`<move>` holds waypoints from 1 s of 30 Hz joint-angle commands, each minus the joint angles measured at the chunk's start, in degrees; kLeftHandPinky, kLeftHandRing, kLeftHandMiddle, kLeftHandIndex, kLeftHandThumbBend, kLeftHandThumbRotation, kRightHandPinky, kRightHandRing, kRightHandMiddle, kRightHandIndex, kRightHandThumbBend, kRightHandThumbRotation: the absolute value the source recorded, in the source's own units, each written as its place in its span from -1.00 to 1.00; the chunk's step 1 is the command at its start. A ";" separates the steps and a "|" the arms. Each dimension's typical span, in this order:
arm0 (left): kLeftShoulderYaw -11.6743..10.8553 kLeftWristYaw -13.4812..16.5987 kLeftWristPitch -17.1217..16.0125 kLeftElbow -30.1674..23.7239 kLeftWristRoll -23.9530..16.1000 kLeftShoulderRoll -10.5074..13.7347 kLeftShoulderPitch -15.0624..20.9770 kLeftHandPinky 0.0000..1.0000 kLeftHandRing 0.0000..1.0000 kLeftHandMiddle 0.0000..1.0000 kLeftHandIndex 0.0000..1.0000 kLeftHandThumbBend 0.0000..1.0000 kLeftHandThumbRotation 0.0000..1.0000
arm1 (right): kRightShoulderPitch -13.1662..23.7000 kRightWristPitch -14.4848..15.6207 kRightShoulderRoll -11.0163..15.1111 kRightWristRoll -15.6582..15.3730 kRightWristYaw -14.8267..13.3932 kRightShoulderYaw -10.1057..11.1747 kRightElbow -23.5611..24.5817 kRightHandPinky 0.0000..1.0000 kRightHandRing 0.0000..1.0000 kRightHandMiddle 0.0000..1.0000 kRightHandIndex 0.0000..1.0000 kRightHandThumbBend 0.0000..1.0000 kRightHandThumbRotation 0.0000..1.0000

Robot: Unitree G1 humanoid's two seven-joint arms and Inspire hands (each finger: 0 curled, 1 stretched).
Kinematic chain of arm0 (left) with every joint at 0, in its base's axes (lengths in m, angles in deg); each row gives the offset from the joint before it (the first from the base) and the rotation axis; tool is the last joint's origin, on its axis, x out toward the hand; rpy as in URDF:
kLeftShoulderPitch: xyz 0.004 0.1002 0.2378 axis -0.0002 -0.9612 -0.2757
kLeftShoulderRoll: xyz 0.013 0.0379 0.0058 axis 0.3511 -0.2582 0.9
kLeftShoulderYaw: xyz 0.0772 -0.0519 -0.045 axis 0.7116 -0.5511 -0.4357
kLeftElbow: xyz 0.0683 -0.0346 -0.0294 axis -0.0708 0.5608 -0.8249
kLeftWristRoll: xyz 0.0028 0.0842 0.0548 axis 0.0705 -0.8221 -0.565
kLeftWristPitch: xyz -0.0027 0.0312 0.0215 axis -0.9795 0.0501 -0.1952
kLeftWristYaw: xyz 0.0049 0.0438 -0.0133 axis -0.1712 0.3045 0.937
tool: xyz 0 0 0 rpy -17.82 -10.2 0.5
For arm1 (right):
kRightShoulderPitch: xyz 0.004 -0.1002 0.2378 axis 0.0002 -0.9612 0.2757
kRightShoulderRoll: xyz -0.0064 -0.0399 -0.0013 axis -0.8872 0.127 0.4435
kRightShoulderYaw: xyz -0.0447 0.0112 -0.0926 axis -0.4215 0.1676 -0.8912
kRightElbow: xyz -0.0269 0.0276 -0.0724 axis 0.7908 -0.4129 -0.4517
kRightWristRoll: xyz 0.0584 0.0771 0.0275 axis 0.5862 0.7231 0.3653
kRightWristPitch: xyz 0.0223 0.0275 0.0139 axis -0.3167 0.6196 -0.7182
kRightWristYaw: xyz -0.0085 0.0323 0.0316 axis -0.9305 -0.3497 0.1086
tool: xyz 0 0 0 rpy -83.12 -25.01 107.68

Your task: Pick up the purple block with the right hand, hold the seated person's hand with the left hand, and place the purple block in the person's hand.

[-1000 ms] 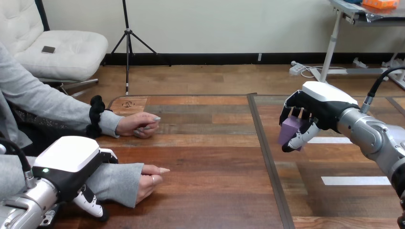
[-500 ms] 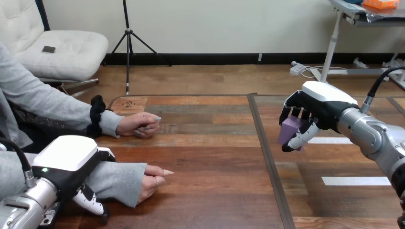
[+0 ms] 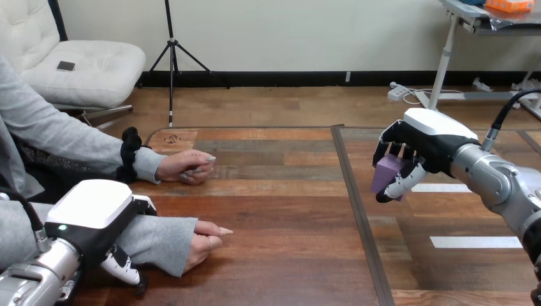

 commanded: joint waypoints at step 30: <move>1.35 -2.82 2.24 2.34 3.17 -1.78 3.59 -0.30 -0.14 -0.08 -0.06 0.77 -1.00 | 5.84 0.00 1.39 1.24 -0.32 1.26 2.26 -0.23 -0.11 -0.02 -0.07 0.46 -1.00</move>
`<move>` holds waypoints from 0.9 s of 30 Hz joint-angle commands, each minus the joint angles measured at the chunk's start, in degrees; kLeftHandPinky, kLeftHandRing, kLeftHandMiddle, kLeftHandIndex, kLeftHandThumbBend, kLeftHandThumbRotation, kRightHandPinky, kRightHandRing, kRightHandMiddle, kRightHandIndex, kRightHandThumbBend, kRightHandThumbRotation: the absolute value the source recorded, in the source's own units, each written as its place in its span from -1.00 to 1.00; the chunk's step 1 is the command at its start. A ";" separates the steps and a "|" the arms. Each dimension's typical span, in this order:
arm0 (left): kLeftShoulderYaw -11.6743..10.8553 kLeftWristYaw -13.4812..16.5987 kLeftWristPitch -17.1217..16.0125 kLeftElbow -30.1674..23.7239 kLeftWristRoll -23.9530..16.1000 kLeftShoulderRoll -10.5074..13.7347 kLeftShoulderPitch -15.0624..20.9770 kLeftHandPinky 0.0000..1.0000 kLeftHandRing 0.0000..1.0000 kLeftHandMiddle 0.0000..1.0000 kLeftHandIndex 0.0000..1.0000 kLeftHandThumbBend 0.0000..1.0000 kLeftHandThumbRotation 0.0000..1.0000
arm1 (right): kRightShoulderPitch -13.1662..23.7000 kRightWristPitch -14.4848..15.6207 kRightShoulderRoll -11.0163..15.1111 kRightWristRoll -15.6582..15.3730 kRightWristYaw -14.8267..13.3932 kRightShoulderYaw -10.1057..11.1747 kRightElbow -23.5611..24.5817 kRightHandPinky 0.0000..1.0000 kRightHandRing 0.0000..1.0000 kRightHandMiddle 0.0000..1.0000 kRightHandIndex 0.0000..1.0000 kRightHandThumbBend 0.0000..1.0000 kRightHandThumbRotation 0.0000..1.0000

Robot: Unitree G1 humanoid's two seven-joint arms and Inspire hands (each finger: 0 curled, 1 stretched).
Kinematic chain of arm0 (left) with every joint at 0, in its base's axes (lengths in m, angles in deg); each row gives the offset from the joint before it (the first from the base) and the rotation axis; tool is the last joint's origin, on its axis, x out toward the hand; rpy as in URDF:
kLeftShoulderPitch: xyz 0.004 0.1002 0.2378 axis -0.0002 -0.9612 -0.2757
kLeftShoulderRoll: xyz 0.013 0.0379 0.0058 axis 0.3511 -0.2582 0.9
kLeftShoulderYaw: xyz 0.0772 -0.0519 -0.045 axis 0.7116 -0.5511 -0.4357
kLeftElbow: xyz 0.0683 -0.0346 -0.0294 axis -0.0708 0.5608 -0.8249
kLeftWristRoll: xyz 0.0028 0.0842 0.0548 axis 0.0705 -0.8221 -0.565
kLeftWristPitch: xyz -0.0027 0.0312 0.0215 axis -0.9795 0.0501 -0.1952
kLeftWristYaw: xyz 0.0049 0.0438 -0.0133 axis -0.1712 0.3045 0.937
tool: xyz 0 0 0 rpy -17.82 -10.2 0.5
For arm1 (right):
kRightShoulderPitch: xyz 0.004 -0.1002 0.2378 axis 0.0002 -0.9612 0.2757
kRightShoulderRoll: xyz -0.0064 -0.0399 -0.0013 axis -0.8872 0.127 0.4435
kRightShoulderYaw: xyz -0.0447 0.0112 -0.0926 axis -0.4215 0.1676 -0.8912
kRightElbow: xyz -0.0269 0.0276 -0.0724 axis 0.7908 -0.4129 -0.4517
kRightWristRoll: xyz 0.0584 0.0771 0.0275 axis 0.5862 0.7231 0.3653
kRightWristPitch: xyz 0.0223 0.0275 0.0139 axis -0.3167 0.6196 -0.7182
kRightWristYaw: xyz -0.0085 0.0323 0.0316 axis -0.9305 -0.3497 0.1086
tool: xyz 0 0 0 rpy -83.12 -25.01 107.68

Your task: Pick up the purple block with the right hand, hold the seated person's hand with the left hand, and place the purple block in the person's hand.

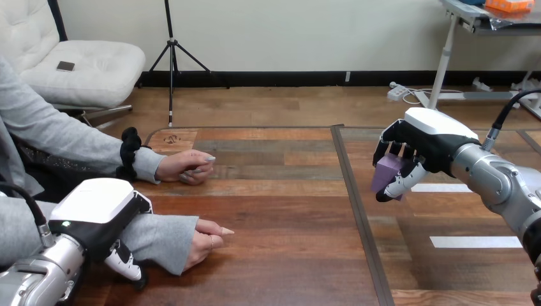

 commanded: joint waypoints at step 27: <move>0.01 0.55 -0.48 2.12 5.27 -1.70 2.11 -0.39 -0.23 -0.17 -0.18 0.65 -1.00 | 6.14 0.32 1.08 0.97 -0.49 1.28 2.25 -0.24 -0.13 -0.04 -0.07 0.47 -1.00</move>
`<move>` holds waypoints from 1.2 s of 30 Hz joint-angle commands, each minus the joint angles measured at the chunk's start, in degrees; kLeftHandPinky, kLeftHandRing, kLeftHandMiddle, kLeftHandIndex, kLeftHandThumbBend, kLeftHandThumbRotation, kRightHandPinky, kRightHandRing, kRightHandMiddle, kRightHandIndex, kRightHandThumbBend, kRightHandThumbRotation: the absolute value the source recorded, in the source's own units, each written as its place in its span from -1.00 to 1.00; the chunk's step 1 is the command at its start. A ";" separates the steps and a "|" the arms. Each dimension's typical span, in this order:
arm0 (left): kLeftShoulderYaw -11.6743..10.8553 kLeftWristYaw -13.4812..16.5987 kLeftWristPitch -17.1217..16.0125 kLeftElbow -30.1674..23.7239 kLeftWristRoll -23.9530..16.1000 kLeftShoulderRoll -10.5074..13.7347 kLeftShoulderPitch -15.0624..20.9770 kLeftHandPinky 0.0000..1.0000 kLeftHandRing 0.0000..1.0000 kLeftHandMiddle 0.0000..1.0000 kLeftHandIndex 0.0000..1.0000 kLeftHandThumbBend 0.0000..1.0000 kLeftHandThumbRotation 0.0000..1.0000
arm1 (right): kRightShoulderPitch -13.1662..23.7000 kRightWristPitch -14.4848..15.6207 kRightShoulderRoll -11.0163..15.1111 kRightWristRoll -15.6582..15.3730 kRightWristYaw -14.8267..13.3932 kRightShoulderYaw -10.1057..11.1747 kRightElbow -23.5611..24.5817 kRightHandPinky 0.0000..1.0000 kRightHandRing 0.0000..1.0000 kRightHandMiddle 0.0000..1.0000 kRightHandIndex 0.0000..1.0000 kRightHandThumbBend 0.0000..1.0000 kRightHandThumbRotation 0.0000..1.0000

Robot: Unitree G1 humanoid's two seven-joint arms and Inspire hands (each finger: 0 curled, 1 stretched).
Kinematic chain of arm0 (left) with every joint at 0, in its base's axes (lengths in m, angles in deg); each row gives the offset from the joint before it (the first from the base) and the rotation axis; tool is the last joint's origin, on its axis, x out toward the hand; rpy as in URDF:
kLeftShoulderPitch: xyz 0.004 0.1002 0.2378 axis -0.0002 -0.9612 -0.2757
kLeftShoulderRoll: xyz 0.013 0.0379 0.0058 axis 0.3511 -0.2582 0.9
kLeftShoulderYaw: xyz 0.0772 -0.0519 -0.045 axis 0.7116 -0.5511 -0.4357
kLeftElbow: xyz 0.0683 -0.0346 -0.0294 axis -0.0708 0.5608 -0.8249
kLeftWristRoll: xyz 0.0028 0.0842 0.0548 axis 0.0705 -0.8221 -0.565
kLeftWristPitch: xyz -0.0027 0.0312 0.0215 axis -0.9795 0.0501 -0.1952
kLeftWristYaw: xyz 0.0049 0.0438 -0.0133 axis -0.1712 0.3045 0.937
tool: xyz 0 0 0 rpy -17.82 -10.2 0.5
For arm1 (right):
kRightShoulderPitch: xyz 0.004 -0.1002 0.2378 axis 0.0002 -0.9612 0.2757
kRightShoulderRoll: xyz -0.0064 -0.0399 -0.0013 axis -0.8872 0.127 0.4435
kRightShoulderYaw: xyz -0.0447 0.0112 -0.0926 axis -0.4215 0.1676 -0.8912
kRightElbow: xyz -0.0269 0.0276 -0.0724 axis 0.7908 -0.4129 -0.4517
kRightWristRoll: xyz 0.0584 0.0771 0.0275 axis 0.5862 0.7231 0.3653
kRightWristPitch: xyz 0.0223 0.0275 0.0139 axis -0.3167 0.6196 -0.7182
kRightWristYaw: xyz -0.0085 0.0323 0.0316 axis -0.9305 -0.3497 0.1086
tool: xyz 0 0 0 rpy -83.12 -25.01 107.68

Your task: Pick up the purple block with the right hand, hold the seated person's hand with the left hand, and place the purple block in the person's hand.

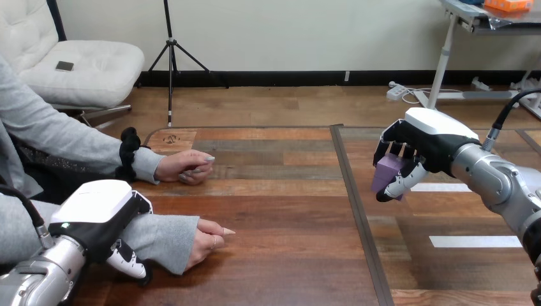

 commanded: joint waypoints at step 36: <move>-3.60 4.08 -0.66 -3.79 5.54 -1.80 1.11 -0.40 -0.31 -0.27 -0.28 0.61 -1.00 | 5.67 -0.02 0.93 1.60 0.00 1.59 2.44 -0.21 -0.10 -0.02 -0.07 0.46 -1.00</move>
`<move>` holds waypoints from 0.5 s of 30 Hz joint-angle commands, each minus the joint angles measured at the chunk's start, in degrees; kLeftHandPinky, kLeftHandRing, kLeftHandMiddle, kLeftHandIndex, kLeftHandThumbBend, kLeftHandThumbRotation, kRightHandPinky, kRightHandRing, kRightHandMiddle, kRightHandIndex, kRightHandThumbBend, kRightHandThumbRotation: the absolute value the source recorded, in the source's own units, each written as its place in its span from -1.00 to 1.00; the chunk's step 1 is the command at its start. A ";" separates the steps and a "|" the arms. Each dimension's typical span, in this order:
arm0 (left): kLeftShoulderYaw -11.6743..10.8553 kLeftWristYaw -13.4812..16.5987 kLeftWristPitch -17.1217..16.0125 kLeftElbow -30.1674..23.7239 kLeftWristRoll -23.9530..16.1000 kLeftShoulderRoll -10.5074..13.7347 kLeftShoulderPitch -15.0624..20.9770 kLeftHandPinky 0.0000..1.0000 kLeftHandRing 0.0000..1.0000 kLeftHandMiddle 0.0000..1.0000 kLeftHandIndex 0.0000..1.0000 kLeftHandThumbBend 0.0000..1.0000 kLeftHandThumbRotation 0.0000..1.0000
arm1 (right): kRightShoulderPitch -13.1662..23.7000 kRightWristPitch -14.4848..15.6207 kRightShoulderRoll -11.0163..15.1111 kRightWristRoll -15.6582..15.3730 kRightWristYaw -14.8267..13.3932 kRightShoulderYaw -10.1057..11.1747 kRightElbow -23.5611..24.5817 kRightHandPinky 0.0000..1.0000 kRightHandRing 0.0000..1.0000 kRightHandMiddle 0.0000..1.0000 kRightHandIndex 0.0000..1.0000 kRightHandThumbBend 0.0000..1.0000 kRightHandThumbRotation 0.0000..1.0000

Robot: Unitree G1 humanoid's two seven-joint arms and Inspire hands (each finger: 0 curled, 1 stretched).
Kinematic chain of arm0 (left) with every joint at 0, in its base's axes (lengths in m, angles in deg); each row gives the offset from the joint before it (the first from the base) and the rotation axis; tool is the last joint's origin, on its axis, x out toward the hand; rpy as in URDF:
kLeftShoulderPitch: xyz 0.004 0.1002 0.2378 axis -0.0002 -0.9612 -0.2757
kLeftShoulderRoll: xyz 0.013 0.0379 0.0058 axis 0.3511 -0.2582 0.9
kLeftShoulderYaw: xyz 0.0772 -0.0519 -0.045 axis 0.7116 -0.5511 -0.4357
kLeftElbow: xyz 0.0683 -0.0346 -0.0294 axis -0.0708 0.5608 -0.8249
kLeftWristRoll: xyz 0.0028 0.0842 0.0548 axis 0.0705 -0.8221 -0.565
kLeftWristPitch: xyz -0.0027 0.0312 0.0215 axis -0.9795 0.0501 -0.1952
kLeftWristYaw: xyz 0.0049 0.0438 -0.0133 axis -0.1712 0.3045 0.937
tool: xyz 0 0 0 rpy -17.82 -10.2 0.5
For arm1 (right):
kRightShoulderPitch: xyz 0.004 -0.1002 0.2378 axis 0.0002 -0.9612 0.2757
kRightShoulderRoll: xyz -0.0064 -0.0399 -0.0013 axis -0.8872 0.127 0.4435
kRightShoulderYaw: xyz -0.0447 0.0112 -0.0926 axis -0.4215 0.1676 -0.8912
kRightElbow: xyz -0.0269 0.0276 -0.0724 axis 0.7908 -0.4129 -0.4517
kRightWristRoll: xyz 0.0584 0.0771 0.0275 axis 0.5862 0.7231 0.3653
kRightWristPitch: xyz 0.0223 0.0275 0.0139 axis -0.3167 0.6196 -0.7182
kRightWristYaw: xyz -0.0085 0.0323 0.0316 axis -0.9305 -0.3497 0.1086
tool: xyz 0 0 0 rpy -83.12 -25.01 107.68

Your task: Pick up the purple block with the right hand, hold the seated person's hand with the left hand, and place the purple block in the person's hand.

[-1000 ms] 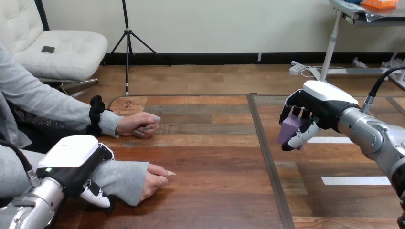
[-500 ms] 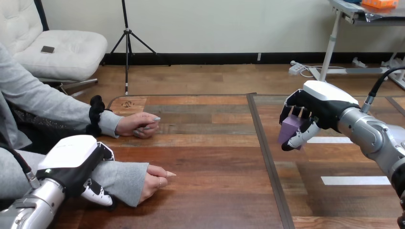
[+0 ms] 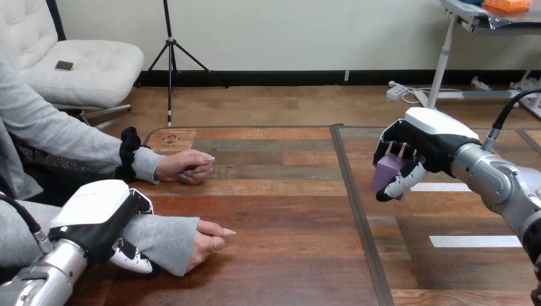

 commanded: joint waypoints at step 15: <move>-5.28 -2.02 2.24 -12.66 3.89 0.55 0.65 -0.39 -0.31 -0.27 -0.28 0.56 -1.00 | 5.58 0.01 0.86 1.33 -0.58 1.28 2.65 -0.22 -0.11 -0.03 -0.07 0.48 -1.00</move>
